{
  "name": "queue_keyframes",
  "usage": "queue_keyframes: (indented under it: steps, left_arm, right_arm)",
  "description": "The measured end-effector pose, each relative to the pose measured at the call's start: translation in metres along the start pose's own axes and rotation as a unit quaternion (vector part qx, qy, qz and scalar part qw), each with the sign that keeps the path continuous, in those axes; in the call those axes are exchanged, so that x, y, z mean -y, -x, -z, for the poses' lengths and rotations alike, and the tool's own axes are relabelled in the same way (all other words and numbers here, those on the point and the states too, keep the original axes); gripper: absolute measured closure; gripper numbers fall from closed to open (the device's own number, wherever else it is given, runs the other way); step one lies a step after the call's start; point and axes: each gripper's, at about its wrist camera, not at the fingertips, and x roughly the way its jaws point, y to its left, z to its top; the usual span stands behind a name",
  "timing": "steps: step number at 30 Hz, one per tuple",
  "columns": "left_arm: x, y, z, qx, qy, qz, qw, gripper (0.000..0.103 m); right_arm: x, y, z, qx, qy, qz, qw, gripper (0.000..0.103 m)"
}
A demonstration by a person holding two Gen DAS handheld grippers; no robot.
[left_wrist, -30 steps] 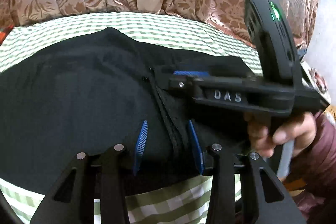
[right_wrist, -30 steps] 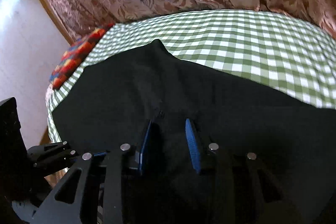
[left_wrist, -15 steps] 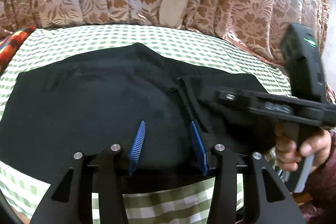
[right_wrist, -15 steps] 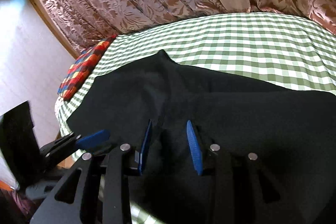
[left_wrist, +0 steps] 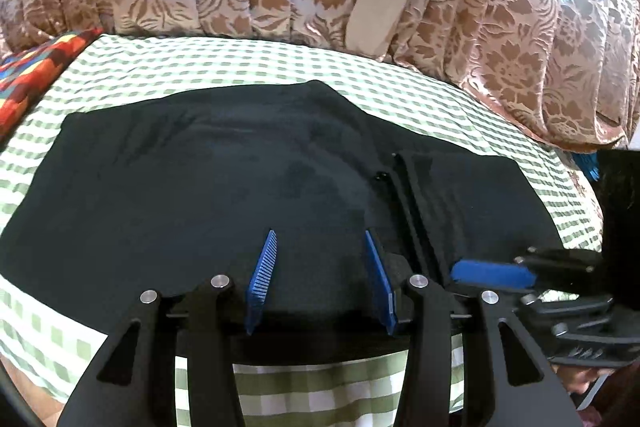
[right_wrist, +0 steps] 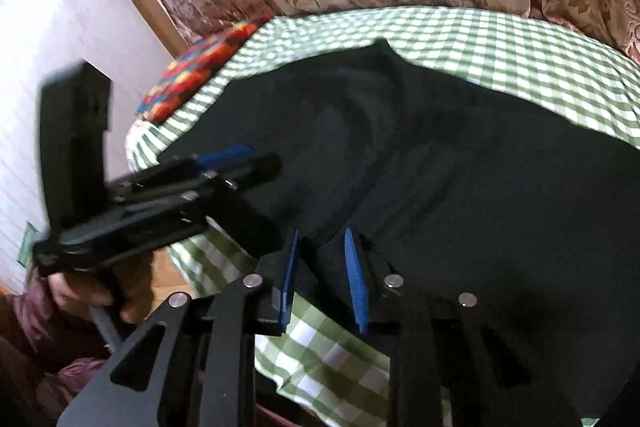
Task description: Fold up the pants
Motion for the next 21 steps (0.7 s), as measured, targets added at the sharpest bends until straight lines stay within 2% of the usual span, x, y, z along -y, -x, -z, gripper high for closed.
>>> queue_keyframes:
  steps: [2, 4, 6, 7, 8, 10, 12, 16, 18, 19, 20, 21]
  left_arm:
    - [-0.003, 0.000, 0.000, 0.000, 0.006, -0.004, 1.0000, 0.051]
    - [-0.005, 0.000, 0.000, 0.001, 0.010, -0.006, 0.9999, 0.051]
    - [-0.007, 0.000, -0.001, -0.001, 0.014, -0.009, 0.9999, 0.051]
    - [-0.008, 0.000, -0.001, -0.001, 0.016, -0.009, 0.9998, 0.051]
    - [-0.010, -0.001, -0.001, -0.002, 0.017, -0.010, 0.9998, 0.051]
    - [-0.011, -0.001, 0.000, -0.003, 0.019, -0.012, 0.9997, 0.051]
    - [-0.012, -0.002, 0.000, -0.005, 0.023, -0.011, 0.9997, 0.051]
    - [-0.013, -0.001, 0.001, -0.004, 0.023, -0.013, 0.9996, 0.051]
    - [-0.014, -0.001, 0.001, -0.003, 0.026, -0.013, 0.9996, 0.051]
    - [-0.014, 0.000, 0.001, -0.003, 0.027, -0.014, 0.9996, 0.051]
    - [-0.014, 0.000, 0.001, -0.003, 0.027, -0.014, 0.9995, 0.051]
    - [-0.015, 0.000, 0.001, -0.003, 0.029, -0.014, 0.9995, 0.051]
  right_arm:
    - [-0.003, -0.006, -0.002, 0.001, 0.001, 0.005, 1.000, 0.079]
    - [-0.006, -0.009, -0.004, 0.001, 0.007, 0.012, 1.000, 0.078]
    - [-0.009, -0.006, -0.001, 0.003, 0.018, -0.017, 1.000, 0.061]
    - [-0.013, -0.004, 0.002, 0.003, 0.024, -0.027, 0.999, 0.042]
    - [-0.017, -0.001, 0.005, 0.000, 0.036, -0.028, 0.999, 0.031]
    - [-0.024, -0.001, 0.010, -0.003, 0.059, -0.008, 0.998, 0.028]
    - [-0.026, -0.001, 0.012, -0.002, 0.058, 0.004, 0.998, 0.031]
    - [-0.021, -0.001, 0.011, 0.002, 0.051, 0.012, 0.999, 0.042]
    - [-0.021, -0.003, 0.011, 0.002, 0.058, 0.030, 0.998, 0.049]
    - [-0.022, -0.004, 0.012, 0.003, 0.065, 0.047, 0.997, 0.057]
    - [-0.023, -0.005, 0.012, 0.004, 0.069, 0.065, 0.995, 0.071]
    - [-0.022, -0.005, 0.012, 0.005, 0.072, 0.074, 0.995, 0.078]
